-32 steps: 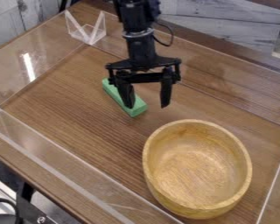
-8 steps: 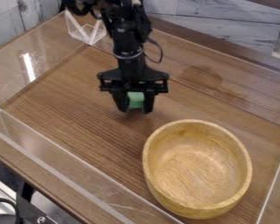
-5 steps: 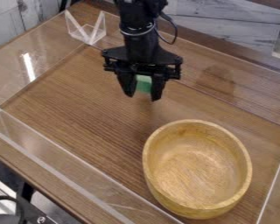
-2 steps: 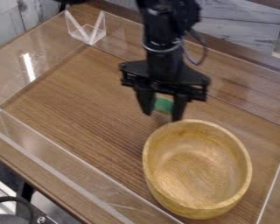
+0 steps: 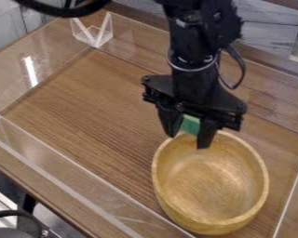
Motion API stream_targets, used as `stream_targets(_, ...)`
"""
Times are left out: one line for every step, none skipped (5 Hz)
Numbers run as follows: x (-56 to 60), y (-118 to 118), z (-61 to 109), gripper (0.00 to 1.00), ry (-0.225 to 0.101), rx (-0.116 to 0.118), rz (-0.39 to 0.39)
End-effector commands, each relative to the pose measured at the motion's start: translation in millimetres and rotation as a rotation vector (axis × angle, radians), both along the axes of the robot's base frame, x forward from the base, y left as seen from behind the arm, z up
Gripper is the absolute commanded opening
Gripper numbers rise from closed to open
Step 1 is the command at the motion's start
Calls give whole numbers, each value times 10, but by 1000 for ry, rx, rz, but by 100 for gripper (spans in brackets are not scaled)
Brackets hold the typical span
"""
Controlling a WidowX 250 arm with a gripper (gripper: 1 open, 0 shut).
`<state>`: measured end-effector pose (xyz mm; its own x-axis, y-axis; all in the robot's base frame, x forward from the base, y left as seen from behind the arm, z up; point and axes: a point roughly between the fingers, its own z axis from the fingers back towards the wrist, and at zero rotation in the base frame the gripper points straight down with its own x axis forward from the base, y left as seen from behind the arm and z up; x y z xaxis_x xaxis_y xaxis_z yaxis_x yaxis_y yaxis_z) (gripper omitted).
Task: Put the green block in the brown bowl
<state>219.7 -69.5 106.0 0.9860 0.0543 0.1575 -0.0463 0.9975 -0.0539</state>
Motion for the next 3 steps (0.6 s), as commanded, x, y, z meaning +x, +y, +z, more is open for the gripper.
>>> stream_targets(-56, -67, 132, 0, -34, -8, -72)
stream_targets(-135, -26, 81, 0, -29, -6, -94)
stream_targets(-207, -5, 28, 0, -23, -1, -118)
